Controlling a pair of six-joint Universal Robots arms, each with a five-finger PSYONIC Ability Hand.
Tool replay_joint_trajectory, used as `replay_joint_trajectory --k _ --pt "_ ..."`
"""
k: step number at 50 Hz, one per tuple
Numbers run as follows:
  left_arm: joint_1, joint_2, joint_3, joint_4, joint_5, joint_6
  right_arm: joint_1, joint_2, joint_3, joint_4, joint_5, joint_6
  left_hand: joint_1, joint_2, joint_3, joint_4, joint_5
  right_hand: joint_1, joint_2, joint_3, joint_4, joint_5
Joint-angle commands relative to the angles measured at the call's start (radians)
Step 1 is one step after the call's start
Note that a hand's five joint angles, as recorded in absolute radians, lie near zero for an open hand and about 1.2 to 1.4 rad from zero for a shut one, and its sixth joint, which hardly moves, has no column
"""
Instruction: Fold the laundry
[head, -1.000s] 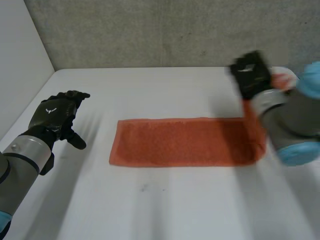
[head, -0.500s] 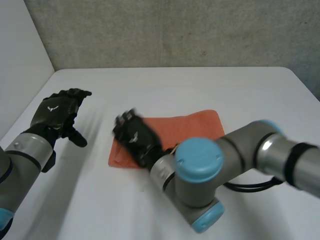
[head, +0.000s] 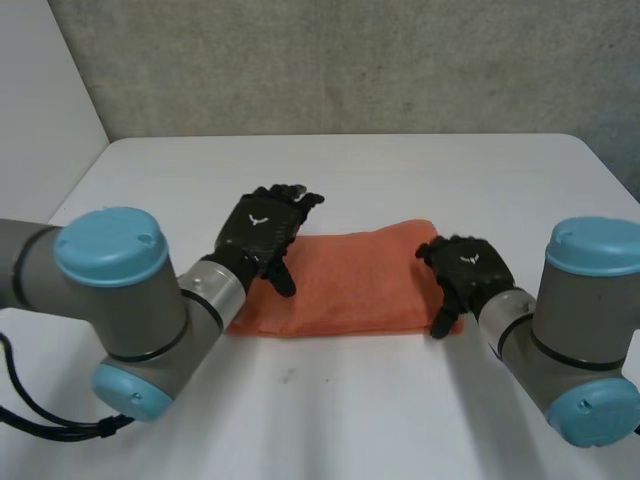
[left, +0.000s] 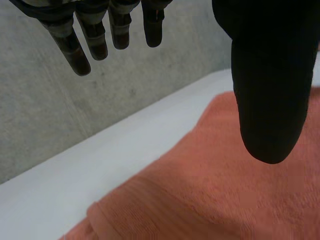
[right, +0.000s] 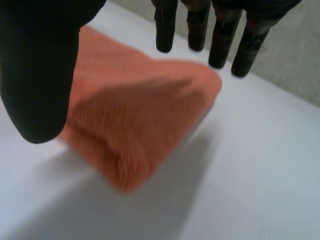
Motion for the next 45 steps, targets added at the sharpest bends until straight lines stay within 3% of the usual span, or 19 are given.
replay_joint_trajectory --k 1,2,3,4,5,10,17,19,25,30,36,38,39,41,45 --pt "0.001 -0.026 -0.001 -0.003 -0.128 0.138 -0.034 0.084 0.014 -0.094 -0.022 -0.013 0.015 0.029 0.027 0.026 -0.009 0.571 0.544 0.545 0.541 0.527" --pt "0.001 -0.026 -0.001 -0.003 -0.129 0.139 -0.040 0.090 0.013 -0.114 -0.022 -0.017 0.015 0.029 0.027 0.026 -0.009 0.844 0.817 0.818 0.814 0.801" --pt "0.001 -0.017 -0.007 -0.007 -0.162 0.151 -0.040 0.090 0.013 -0.114 -0.022 -0.017 0.012 0.026 0.024 0.023 -0.012 0.847 0.820 0.821 0.817 0.803" --pt "0.001 -0.017 -0.007 -0.007 -0.162 0.151 -0.045 0.092 0.008 -0.134 -0.022 -0.019 0.012 0.026 0.024 0.023 -0.012 1.129 1.102 1.103 1.099 1.085" --pt "0.005 -0.002 -0.017 -0.009 -0.190 0.155 -0.046 0.089 0.005 -0.152 -0.022 -0.020 0.007 0.020 0.019 0.017 -0.018 1.148 1.121 1.122 1.118 1.105" --pt "0.022 0.100 -0.100 -0.006 -0.215 0.157 -0.042 0.061 -0.029 -0.175 -0.016 -0.064 -0.002 0.011 0.010 0.008 -0.027 1.148 1.121 1.122 1.118 1.105" --pt "0.130 0.218 -0.226 -0.001 -0.210 0.157 0.041 0.015 -0.150 -0.174 -0.010 -0.174 -0.005 0.008 0.007 0.005 -0.030 1.148 1.121 1.122 1.118 1.105" --pt "0.140 0.236 -0.244 -0.003 -0.210 0.155 0.186 0.049 -0.263 -0.160 -0.008 -0.192 -0.005 0.008 0.007 0.005 -0.030 1.148 1.121 1.122 1.118 1.105" --pt "0.205 0.311 -0.313 -0.007 -0.207 0.145 0.375 0.197 -0.439 -0.077 -0.031 -0.235 -0.006 0.008 0.006 0.005 -0.031 1.148 1.121 1.122 1.118 1.105" --pt "0.223 0.333 -0.337 -0.009 -0.179 0.105 0.471 0.320 -0.498 -0.019 -0.088 -0.259 -0.005 0.008 0.007 0.005 -0.030 1.148 1.121 1.122 1.118 1.105" --pt "0.232 0.333 -0.321 -0.009 -0.127 0.063 0.502 0.368 -0.512 0.004 -0.100 -0.259 -0.005 0.008 0.007 0.005 -0.030 1.148 1.121 1.122 1.118 1.105" --pt "0.233 0.333 -0.314 -0.009 -0.117 0.060 0.503 0.327 -0.520 0.006 -0.067 -0.252 -0.005 0.008 0.007 0.005 -0.030 0.408 0.381 0.382 0.378 0.364" --pt "0.229 0.330 -0.303 -0.009 -0.107 0.060 0.503 0.327 -0.520 0.006 -0.067 -0.252 -0.005 0.008 0.007 0.005 -0.030 0.404 0.377 0.377 0.374 0.360" --pt "0.220 0.330 -0.289 -0.007 -0.101 0.059 0.499 0.236 -0.514 0.004 -0.004 -0.227 -0.005 0.008 0.007 0.005 -0.030 -0.021 -0.048 -0.047 -0.051 -0.064" --pt "0.213 0.318 -0.255 -0.007 -0.098 0.056 0.480 0.166 -0.497 -0.004 0.050 -0.160 -0.005 0.008 0.007 0.005 -0.030 -0.073 -0.100 -0.100 -0.104 -0.117"
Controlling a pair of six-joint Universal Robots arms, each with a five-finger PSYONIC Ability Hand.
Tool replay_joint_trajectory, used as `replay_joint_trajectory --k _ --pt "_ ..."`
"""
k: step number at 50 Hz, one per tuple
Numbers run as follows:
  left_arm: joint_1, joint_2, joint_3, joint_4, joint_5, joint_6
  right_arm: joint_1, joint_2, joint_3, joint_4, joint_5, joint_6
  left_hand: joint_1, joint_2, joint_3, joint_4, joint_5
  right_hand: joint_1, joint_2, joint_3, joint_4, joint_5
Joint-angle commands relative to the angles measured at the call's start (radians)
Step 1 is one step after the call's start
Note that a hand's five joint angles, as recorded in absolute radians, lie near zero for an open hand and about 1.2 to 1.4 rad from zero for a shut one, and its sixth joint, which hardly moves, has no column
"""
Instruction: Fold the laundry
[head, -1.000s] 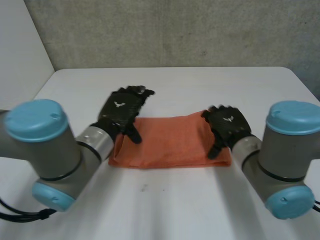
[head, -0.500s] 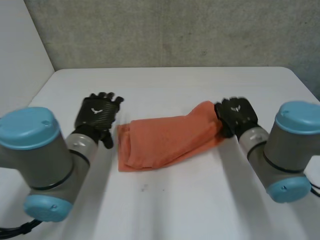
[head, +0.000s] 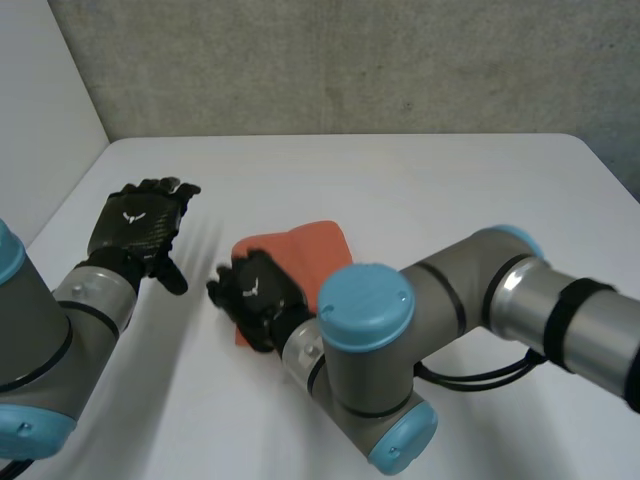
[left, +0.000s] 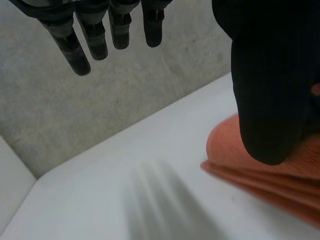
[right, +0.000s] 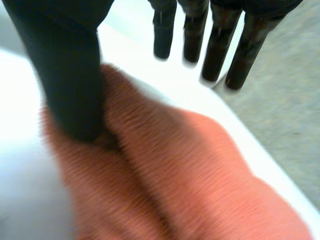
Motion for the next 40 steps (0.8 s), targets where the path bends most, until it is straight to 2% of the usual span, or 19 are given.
replay_joint_trajectory --k 1,4,6,9,11,16,22,28,30,34,40 --pt "-0.025 -0.021 0.076 0.003 0.020 -0.008 -0.052 -0.178 0.027 -0.010 0.123 0.134 -0.005 0.011 0.009 0.007 -0.030 -0.106 -0.167 -0.197 -0.196 -0.213" --pt "-0.074 -0.062 0.128 0.004 0.020 -0.044 -0.077 -0.208 0.035 -0.010 0.130 0.186 0.004 0.019 0.018 0.016 -0.021 -0.106 -0.167 -0.197 -0.196 -0.213" --pt "-0.120 -0.100 0.192 0.001 0.020 -0.111 -0.129 -0.251 0.050 0.005 0.133 0.312 0.009 0.025 0.024 0.022 -0.015 -0.106 -0.167 -0.197 -0.196 -0.213" --pt "-0.139 -0.125 0.222 0.000 0.021 -0.148 -0.170 -0.249 0.055 0.030 0.131 0.369 0.012 0.028 0.027 0.025 -0.012 -0.106 -0.167 -0.197 -0.196 -0.213" --pt "-0.165 -0.189 0.280 -0.011 0.029 -0.209 -0.188 -0.241 0.052 0.051 0.130 0.388 0.015 0.031 0.030 0.028 -0.009 -0.106 -0.167 -0.197 -0.196 -0.213" --pt "-0.217 -0.290 0.359 -0.075 0.038 -0.242 -0.224 -0.163 0.031 0.108 0.125 0.408 0.018 0.034 0.033 0.030 -0.006 -0.106 -0.167 -0.197 -0.196 -0.213" --pt "-0.220 -0.373 0.387 -0.164 0.023 -0.243 -0.242 -0.047 -0.011 0.180 0.096 0.413 0.021 0.037 0.035 0.033 -0.003 -0.106 -0.167 -0.197 -0.196 -0.213" --pt "-0.209 -0.389 0.373 -0.181 -0.023 -0.235 -0.261 0.039 -0.060 0.231 0.076 0.402 0.012 0.028 0.027 0.025 -0.012 -0.106 -0.167 -0.197 -0.196 -0.213" --pt "-0.193 -0.386 0.351 -0.180 -0.057 -0.229 -0.270 0.047 -0.074 0.239 0.076 0.400 0.009 0.025 0.024 0.022 -0.015 -0.106 -0.167 -0.197 -0.196 -0.213" --pt "-0.177 -0.374 0.326 -0.186 -0.065 -0.203 -0.287 0.039 -0.095 0.248 0.076 0.399 0.009 0.025 0.024 0.022 -0.015 -0.106 -0.167 -0.197 -0.196 -0.213" --pt "-0.177 -0.296 0.303 -0.197 -0.068 -0.085 -0.294 -0.068 -0.137 0.251 0.070 0.399 -0.005 0.011 0.009 0.007 -0.030 -0.106 -0.167 -0.197 -0.196 -0.213"
